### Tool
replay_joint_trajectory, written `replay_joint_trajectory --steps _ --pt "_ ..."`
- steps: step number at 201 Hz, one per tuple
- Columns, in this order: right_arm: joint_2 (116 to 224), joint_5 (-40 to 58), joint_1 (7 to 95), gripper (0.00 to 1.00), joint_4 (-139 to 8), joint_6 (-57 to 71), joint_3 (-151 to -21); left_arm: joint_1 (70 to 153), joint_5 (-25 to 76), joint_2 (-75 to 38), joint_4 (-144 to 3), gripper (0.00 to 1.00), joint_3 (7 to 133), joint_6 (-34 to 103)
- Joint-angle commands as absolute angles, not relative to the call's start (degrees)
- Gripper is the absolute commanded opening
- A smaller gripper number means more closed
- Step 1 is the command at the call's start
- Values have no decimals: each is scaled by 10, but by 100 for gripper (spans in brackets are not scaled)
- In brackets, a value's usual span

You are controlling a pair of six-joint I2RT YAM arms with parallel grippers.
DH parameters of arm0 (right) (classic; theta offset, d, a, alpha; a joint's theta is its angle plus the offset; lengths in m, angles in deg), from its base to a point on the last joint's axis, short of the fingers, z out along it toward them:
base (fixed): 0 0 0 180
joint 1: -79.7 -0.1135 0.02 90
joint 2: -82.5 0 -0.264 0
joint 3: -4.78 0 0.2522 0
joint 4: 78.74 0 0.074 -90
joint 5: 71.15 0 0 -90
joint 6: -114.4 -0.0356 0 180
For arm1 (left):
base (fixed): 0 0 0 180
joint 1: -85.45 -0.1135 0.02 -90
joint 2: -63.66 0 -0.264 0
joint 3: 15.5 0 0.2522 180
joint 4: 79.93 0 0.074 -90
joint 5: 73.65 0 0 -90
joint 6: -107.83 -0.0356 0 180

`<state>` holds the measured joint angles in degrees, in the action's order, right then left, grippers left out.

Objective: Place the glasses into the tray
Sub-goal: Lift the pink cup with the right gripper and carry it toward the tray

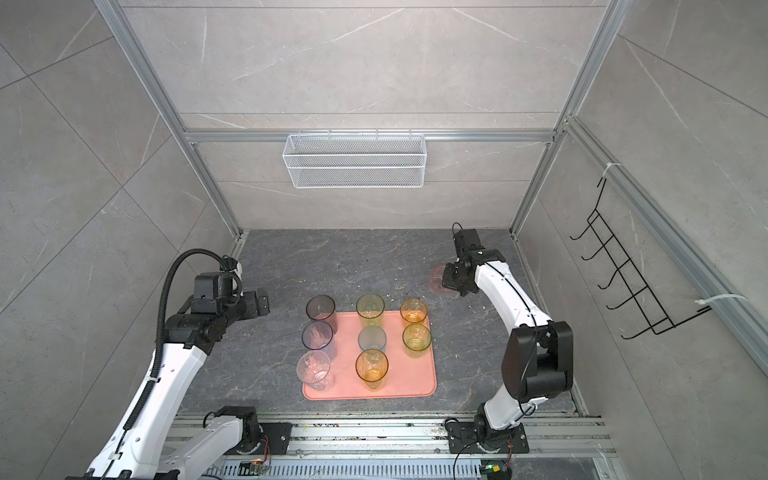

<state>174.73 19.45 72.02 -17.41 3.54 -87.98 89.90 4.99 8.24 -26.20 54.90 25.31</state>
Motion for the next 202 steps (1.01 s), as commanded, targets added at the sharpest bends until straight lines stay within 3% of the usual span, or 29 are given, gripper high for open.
replay_joint_trajectory --steps 1,103,202 --pt "1704 194 718 0 -122 56 -878 895 69 73 -250 100 575 266" --pt "1605 177 693 0 36 70 -902 895 92 63 -250 100 579 268" --pt "1527 208 573 0 141 23 -901 895 125 39 -249 100 589 274"
